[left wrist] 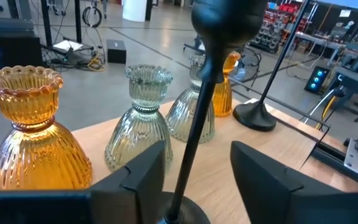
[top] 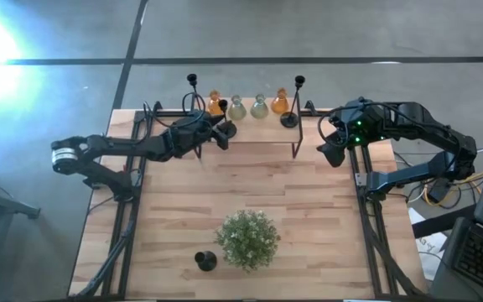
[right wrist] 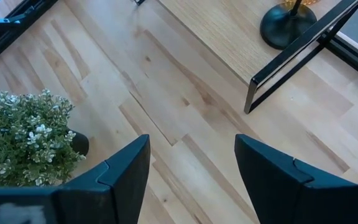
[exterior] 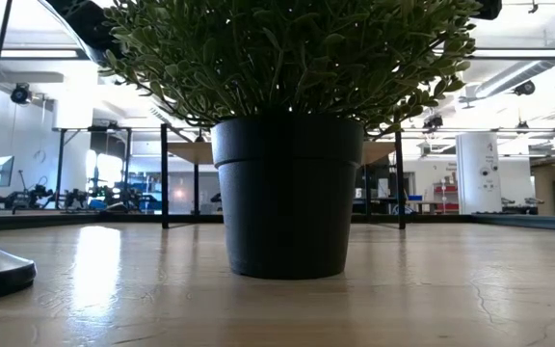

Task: Pick & Place candle stick holders
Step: Put the black candle holder on the shelf aligned with the other black candle holder

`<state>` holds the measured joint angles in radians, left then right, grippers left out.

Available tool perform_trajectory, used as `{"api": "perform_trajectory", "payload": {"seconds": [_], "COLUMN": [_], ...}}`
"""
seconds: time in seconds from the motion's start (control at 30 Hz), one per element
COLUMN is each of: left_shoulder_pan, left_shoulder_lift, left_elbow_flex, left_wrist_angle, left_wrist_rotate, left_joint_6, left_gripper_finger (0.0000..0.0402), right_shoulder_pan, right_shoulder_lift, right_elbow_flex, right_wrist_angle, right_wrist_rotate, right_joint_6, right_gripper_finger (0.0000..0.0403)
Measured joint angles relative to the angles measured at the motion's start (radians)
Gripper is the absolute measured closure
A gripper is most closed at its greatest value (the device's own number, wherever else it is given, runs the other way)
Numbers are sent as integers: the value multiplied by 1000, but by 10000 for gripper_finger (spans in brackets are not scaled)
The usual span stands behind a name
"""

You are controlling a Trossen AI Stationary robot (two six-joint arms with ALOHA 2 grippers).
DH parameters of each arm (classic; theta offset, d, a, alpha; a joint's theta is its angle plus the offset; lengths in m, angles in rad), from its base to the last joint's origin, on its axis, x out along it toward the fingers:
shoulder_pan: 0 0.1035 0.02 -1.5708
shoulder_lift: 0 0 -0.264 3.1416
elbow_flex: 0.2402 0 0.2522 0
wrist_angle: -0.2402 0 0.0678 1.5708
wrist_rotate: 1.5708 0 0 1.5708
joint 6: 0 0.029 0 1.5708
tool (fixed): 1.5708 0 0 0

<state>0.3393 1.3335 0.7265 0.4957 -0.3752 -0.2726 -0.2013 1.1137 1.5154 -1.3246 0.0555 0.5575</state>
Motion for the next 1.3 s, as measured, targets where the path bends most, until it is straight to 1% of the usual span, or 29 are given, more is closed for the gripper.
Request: {"api": "perform_trajectory", "payload": {"seconds": [0.17, 0.27, 0.3, 0.33, 0.4, 0.47, 0.57, 0.6, 0.63, 0.67, 0.73, 0.8, 0.9, 1.0, 1.13, 1.2, 1.3], "left_shoulder_pan": [0, -1, -1, -1, -1, -1, -10, -21, -40, -68, -142, -229, -374, -536, -724, -793, -868], "left_shoulder_lift": [-46, -119, -154, -192, -279, -373, -511, -553, -592, -631, -690, -732, -744, -712, -643, -609, -562], "left_elbow_flex": [0, 0, 0, 0, 0, 0, 0, 0, 0, 0, 0, 12, 58, 87, 97, 94, 88], "left_wrist_angle": [-61, -176, -226, -286, -399, -520, -608, -615, -615, -615, -620, -671, -817, -929, -953, -956, -954], "left_wrist_rotate": [-1, 3, 27, 68, 198, 388, 675, 745, 783, 796, 774, 696, 563, 445, 312, 265, 242], "left_joint_6": [57, 77, 77, 74, 37, -32, -189, -252, -299, -330, -356, -362, -361, -360, -337, -334, -358], "left_gripper_finger": [181, 175, 175, 176, 177, 178, 179, 179, 179, 180, 184, 190, 203, 216, 229, 233, 240], "right_shoulder_pan": [0, 0, 0, 0, 0, 0, 0, 0, 0, 0, 0, 0, 0, 0, 0, -1, -1], "right_shoulder_lift": [0, 0, 0, 0, 0, 0, 0, 0, 0, 0, 0, 0, 0, 0, 0, 0, 0], "right_elbow_flex": [0, 0, 0, 0, 0, 0, 0, 0, 0, 0, 0, 0, 0, -4, -14, -19, -29], "right_wrist_angle": [0, 0, 0, 0, 0, 0, -1, 0, 0, 0, 0, 0, 0, 1, 0, 0, 0], "right_wrist_rotate": [0, 0, 0, -1, 0, 0, -1, 0, 0, 0, 0, 0, 0, 0, 8, 23, 27], "right_joint_6": [0, 2, 3, 3, 2, 1, 4, 5, 5, 6, 8, 12, 12, 12, 11, 10, 8], "right_gripper_finger": [175, 177, 177, 176, 174, 172, 172, 173, 175, 176, 177, 176, 174, 176, 179, 179, 179]}}
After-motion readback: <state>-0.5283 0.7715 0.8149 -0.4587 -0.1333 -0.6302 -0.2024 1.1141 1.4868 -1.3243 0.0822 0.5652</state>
